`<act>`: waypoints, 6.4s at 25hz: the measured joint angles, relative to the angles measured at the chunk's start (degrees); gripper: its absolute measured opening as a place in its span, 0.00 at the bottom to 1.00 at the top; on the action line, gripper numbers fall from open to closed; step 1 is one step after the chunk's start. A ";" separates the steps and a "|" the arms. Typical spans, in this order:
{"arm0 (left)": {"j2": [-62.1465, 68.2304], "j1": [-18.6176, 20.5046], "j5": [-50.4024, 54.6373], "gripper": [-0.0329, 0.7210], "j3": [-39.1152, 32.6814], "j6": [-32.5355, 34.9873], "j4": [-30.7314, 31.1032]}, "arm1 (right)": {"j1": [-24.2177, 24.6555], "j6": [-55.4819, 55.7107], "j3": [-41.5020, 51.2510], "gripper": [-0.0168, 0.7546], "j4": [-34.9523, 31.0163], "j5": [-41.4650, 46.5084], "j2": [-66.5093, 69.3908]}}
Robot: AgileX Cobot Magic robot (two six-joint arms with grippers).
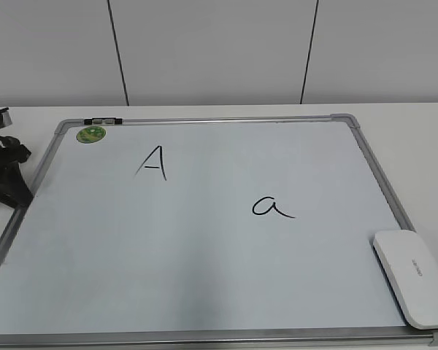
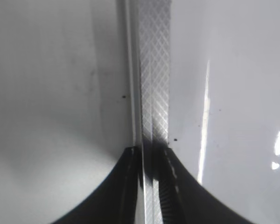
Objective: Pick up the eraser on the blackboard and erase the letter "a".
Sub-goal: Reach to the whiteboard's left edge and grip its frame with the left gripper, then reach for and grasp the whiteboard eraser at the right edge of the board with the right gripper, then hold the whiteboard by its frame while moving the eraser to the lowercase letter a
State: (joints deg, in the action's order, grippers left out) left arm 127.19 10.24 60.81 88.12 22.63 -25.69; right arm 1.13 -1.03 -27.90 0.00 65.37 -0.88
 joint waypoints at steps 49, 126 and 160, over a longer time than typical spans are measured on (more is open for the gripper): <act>0.10 0.10 0.26 0.09 0.26 0.00 0.56 | -2.14 -3.49 -10.98 0.78 -5.34 -9.30 58.74; 0.10 0.10 0.26 0.09 0.26 0.00 0.86 | -10.08 3.38 -21.21 0.72 -0.70 -23.71 97.96; 0.10 0.10 0.26 0.09 0.30 0.00 0.95 | -20.11 -4.70 -68.93 0.72 -1.19 0.16 123.37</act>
State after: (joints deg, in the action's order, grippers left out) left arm 127.28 10.35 61.07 88.42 22.63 -24.74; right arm -18.98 -5.73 -96.83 -1.19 65.53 122.49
